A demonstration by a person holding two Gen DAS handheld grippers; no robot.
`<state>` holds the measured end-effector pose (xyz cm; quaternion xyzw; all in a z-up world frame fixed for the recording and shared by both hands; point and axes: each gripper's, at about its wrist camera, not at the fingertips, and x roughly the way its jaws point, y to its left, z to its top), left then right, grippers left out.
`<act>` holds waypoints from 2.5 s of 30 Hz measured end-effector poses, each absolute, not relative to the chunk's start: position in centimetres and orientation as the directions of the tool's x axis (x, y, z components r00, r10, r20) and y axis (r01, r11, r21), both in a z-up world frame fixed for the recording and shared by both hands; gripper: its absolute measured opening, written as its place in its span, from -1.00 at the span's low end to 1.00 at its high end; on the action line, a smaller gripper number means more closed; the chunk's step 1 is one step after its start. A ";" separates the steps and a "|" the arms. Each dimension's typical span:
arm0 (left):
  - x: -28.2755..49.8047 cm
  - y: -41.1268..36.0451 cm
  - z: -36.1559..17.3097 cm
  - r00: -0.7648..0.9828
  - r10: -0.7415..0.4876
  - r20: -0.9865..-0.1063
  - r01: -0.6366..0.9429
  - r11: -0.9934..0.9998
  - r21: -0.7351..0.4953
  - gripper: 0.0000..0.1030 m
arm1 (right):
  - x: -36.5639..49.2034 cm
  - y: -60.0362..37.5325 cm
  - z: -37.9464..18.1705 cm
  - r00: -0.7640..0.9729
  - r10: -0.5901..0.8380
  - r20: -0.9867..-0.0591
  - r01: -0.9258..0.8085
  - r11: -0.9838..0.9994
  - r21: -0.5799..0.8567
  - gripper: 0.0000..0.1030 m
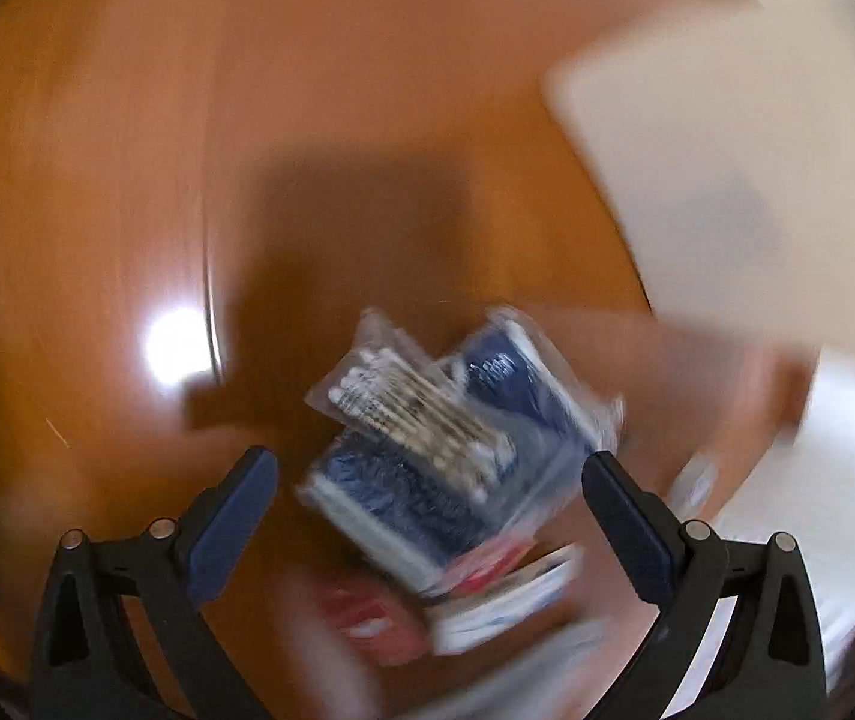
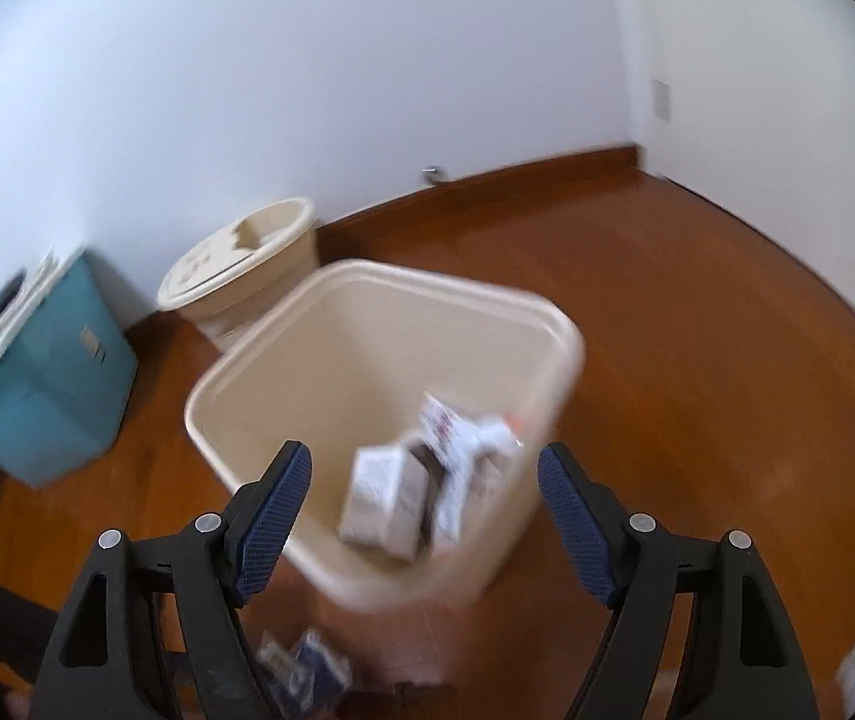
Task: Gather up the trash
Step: 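Grasp the cotton swab bag with the left gripper while the right gripper grasps the blue glove packet, then drop the glove packet from the right gripper while the left gripper drops the swab bag into the wastebasket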
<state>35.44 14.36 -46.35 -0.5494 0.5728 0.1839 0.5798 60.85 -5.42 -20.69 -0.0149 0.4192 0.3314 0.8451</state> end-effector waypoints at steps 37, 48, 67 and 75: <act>39.5 14.8 -47.4 0.449 -0.419 -0.789 -0.830 0.131 -0.542 -0.85 | 47.2 -6.3 -39.8 0.020 0.496 -0.868 -0.462 0.775 0.432 0.56; 36.3 17.6 -39.2 0.513 -0.328 -0.793 -0.775 0.221 -0.592 -0.85 | 50.1 0.3 -44.7 -0.050 0.552 -0.833 -0.497 0.710 0.500 0.56; 35.5 18.9 -34.7 0.561 -0.284 -0.778 -0.728 0.278 -0.626 -0.85 | 47.8 0.3 -41.7 -0.066 0.634 -0.771 -0.616 0.582 0.531 -0.83; 38.8 17.9 -28.1 0.646 -0.262 -0.717 -0.614 0.379 -0.692 -0.85 | 49.0 -7.6 -30.0 0.105 0.777 -0.620 -0.573 0.557 0.601 -0.83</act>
